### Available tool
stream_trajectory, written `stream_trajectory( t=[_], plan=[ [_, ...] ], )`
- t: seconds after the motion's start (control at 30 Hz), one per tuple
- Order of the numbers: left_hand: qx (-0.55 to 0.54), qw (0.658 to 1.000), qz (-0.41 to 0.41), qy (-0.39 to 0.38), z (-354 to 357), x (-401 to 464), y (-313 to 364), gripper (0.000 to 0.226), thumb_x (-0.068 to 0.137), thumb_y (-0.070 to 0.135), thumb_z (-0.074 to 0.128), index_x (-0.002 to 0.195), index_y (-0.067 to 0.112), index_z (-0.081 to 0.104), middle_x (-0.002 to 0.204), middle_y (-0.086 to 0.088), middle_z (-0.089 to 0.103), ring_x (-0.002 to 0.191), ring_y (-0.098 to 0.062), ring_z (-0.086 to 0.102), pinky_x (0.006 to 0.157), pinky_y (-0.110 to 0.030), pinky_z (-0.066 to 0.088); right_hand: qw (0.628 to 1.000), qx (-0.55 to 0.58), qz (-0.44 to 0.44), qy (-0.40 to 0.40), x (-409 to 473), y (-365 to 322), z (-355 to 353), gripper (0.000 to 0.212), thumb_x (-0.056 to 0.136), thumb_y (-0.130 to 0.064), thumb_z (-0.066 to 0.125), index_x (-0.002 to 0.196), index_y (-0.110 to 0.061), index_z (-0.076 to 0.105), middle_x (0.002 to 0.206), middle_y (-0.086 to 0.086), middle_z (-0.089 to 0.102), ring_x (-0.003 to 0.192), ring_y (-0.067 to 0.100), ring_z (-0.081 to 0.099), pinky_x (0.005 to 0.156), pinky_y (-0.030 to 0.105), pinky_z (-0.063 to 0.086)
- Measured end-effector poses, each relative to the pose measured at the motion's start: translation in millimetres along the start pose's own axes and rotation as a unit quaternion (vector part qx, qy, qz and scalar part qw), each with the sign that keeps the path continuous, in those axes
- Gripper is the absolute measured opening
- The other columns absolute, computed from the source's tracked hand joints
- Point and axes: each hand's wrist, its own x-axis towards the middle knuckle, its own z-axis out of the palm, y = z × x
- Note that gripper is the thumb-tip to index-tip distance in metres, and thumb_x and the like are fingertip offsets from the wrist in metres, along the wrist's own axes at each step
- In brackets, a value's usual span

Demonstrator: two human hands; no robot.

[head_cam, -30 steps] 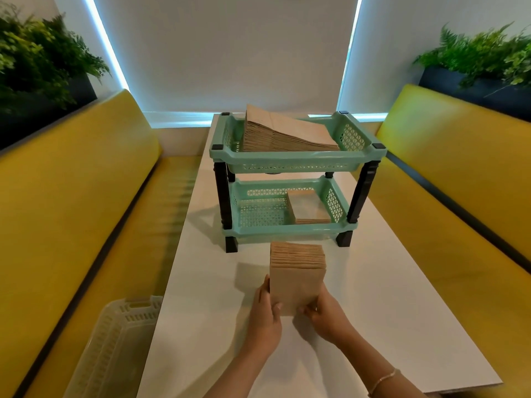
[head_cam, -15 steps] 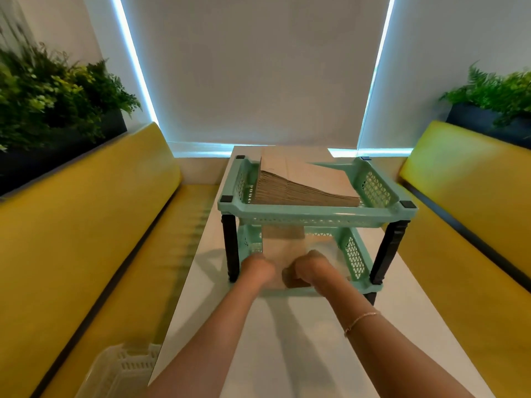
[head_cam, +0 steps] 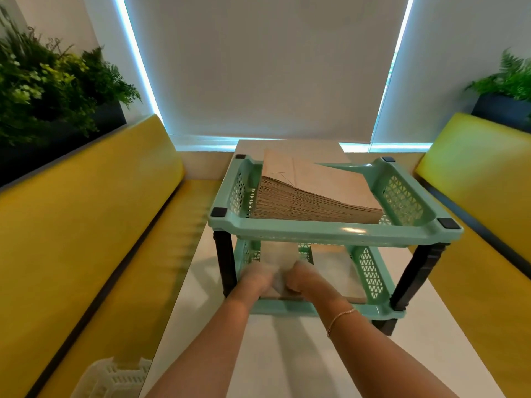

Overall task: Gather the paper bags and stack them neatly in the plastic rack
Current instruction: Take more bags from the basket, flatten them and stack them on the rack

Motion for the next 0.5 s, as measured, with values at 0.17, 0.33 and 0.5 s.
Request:
stream_trajectory(
  t=[0.17,0.33,0.5],
  plan=[
    [0.053,0.998,0.035,0.006,6,5,-6,0.034,0.099,0.011,0.035,0.123,-0.002,0.054,0.129,-0.015,0.054,0.12,-0.029,0.051,0.094,-0.029,0.042,0.999,-0.008,-0.003,0.031,1,-2,6,0.032,0.098,-0.013,0.038,0.122,0.001,0.053,0.128,0.015,0.055,0.12,0.026,0.052,0.097,0.028,0.041],
    [0.037,0.999,0.006,0.032,8,1,-4,0.03,0.099,0.015,0.038,0.121,0.001,0.054,0.126,-0.01,0.056,0.119,-0.025,0.053,0.094,-0.025,0.042,0.998,0.042,0.029,0.038,7,0,14,0.03,0.095,-0.015,0.044,0.117,-0.001,0.057,0.123,0.015,0.058,0.115,0.025,0.056,0.092,0.027,0.045],
    [-0.079,0.995,-0.018,0.064,15,1,-4,0.036,0.093,0.02,0.054,0.122,0.0,0.051,0.125,-0.015,0.056,0.117,-0.028,0.054,0.09,-0.028,0.045,0.995,0.064,0.038,0.061,6,-2,16,0.034,0.092,-0.017,0.047,0.119,0.001,0.056,0.124,0.018,0.055,0.113,0.027,0.056,0.093,0.029,0.045]
  ],
)
